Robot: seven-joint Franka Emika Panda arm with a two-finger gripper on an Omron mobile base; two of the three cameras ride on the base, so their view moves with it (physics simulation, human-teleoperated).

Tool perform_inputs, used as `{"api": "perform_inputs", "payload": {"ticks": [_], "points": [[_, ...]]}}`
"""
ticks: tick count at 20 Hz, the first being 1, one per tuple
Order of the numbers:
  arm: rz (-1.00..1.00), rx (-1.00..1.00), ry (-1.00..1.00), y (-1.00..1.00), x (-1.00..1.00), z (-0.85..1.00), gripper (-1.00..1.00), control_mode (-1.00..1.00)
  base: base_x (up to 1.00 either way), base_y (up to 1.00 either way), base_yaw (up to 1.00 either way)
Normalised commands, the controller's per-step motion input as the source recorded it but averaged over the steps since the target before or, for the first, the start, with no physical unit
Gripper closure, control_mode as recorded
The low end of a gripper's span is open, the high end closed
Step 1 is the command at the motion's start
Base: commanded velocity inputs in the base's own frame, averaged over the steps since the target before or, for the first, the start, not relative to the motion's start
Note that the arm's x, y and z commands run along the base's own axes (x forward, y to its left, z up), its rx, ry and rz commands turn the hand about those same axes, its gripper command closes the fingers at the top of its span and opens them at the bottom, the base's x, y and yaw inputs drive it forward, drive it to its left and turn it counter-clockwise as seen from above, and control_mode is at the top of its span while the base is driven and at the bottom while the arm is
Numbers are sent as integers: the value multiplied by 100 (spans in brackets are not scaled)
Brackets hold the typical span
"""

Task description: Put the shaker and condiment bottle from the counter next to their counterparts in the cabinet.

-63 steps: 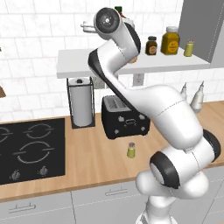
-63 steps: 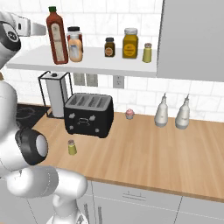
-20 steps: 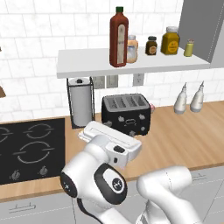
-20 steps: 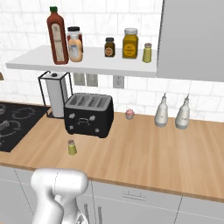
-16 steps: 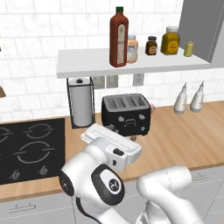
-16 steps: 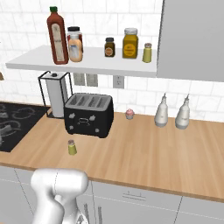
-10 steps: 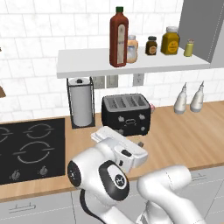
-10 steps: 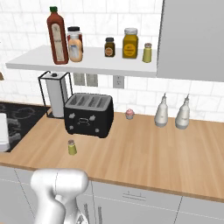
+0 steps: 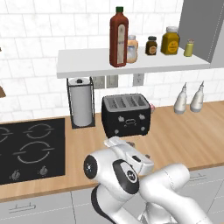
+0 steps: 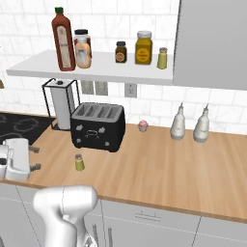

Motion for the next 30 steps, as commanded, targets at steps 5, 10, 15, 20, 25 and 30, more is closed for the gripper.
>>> {"api": "perform_inputs", "payload": {"ticks": [5,10,15,20,25,30], "points": [[0,0,13,-2,36,-29,-100,-100,0,0,0],[0,0,16,0,19,-25,-100,-100,0,0,0],[0,0,3,-3,16,-46,-100,-100,0,0,0],[0,0,1,-1,18,-32,-100,-100,0,0,0],[0,0,3,-5,41,-14,-100,-100,0,0,0],[0,0,8,0,41,-9,-100,-100,0,0,0]]}}
